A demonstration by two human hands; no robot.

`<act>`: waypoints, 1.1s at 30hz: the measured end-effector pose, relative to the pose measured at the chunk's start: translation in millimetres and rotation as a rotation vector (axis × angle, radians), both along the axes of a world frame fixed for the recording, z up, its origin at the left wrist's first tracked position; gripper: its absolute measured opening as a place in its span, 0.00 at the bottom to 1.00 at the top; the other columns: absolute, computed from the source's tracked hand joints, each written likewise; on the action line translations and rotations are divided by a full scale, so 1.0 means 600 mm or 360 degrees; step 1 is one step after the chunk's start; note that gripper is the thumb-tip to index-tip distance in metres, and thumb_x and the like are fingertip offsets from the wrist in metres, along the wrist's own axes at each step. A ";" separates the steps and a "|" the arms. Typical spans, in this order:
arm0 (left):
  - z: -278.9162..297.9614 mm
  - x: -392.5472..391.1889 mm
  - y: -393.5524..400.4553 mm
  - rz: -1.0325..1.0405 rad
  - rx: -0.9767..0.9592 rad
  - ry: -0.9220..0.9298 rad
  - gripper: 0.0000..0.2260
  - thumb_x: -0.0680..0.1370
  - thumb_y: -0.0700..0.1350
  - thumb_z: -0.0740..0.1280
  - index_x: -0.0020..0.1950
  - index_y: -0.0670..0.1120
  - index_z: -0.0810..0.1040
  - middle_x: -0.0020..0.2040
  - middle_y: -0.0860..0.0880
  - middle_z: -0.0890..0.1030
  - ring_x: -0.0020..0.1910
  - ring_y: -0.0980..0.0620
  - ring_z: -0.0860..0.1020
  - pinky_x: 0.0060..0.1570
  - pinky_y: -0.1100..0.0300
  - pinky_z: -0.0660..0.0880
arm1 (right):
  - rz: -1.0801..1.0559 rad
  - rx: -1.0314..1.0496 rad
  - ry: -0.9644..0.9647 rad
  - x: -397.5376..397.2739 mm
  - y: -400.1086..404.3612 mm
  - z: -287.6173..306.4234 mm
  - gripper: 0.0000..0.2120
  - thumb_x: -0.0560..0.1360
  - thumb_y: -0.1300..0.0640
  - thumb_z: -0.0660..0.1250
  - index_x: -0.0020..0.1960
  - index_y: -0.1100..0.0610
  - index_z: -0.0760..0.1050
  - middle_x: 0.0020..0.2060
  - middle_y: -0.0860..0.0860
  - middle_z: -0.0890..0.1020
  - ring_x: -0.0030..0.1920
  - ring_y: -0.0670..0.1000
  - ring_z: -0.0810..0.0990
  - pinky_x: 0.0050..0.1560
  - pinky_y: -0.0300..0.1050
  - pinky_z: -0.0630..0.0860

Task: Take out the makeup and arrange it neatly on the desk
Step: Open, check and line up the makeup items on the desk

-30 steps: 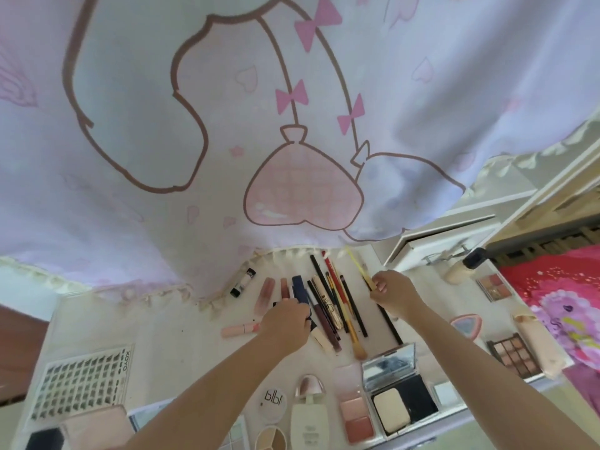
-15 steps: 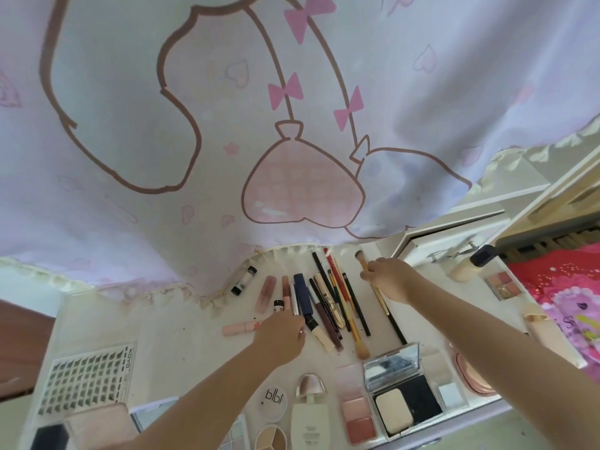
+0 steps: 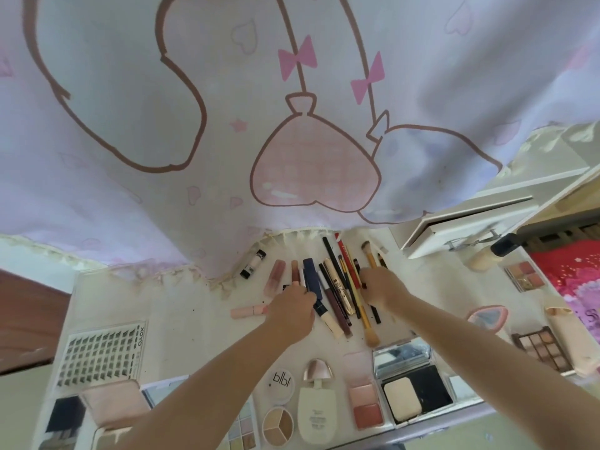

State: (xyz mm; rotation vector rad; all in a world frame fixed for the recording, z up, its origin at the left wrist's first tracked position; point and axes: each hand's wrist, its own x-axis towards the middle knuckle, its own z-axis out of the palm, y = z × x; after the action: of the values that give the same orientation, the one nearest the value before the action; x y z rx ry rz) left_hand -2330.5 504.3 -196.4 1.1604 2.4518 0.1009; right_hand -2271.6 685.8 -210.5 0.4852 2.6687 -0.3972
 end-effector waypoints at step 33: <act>0.254 -0.072 -0.058 -0.0078 0.0590 0.0118 0.09 0.80 0.45 0.56 0.52 0.43 0.74 0.41 0.53 0.72 0.41 0.54 0.72 0.40 0.69 0.66 | 0.0621 0.0010 0.0361 -0.014 -0.074 0.283 0.10 0.80 0.56 0.51 0.53 0.59 0.69 0.37 0.53 0.74 0.33 0.49 0.69 0.35 0.40 0.66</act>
State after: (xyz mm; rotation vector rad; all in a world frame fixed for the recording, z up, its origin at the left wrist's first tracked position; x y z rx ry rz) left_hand -2373.9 469.4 -44.0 1.3961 2.5357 0.5253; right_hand -2280.2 641.1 -40.9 -0.0909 2.8928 -0.3419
